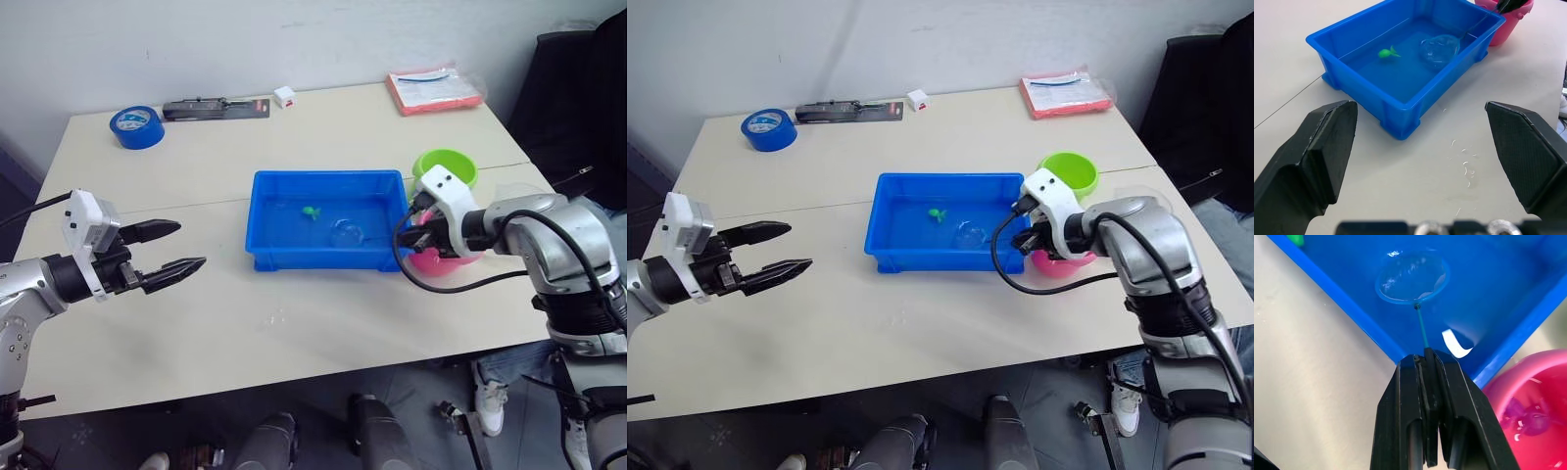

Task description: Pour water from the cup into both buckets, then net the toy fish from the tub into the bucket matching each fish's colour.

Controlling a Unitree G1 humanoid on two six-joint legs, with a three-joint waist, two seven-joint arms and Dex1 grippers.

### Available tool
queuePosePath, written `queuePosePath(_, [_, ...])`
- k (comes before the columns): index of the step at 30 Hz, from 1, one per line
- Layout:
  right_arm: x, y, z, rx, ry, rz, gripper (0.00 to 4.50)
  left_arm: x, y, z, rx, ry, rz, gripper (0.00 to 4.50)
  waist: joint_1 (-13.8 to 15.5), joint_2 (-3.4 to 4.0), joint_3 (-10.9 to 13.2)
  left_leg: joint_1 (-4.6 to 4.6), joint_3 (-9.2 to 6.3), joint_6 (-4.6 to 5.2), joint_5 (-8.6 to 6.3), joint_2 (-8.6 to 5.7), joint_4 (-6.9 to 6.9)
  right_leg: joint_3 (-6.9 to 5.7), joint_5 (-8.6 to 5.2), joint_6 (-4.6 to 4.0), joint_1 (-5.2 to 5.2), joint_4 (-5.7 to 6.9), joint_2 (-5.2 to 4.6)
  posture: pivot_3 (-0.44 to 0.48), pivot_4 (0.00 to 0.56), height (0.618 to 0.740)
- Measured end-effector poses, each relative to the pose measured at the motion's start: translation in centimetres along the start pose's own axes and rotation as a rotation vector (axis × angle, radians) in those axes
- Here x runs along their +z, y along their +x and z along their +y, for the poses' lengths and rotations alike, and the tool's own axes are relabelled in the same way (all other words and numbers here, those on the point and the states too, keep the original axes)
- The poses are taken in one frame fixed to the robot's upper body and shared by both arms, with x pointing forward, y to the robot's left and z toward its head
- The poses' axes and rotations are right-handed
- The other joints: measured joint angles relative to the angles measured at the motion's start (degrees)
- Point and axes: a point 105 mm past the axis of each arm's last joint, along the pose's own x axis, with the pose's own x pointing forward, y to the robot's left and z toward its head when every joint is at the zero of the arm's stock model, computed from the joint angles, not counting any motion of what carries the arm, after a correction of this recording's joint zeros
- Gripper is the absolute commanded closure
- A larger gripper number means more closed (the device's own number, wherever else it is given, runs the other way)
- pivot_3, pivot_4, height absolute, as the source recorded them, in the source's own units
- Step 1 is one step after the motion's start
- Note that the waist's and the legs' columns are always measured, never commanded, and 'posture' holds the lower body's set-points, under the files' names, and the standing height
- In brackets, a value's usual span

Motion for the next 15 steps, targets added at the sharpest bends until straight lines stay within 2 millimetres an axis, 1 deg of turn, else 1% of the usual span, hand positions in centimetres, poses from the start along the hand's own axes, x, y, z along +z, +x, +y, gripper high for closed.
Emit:
queuePosePath(4, [0.5,1.8,-0.1,-0.013,0.038,0.004,3.72,-0.1,0.0,-0.2,-0.003,0.001,0.008,0.0,-0.14,0.0,0.0,0.01,0.01,0.0,0.0,0.0,0.0,-0.02,0.0,0.0,0.0,0.05,0.0,0.0,0.15,0.74])
queuePosePath(11, [1.5,4.0,0.1,-0.028,0.066,-0.018,3.72,0.0,0.1,-0.5,-0.007,0.01,0.013,0.0,-0.16,0.0,0.0,0.0,-0.01,0.0,0.0,0.0,0.01,-0.24,0.02,-0.03,0.01,0.03,-0.06,0.0,0.15,0.74])
queuePosePath(15, [2.6,5.6,0.6,-0.02,0.079,-0.045,3.72,0.0,0.0,-0.7,-0.006,0.011,0.029,0.0,-0.79,0.0,0.0,0.01,-0.02,0.0,0.0,0.0,0.0,-0.32,0.02,-0.03,-0.01,0.08,-0.07,0.0,0.15,0.74])
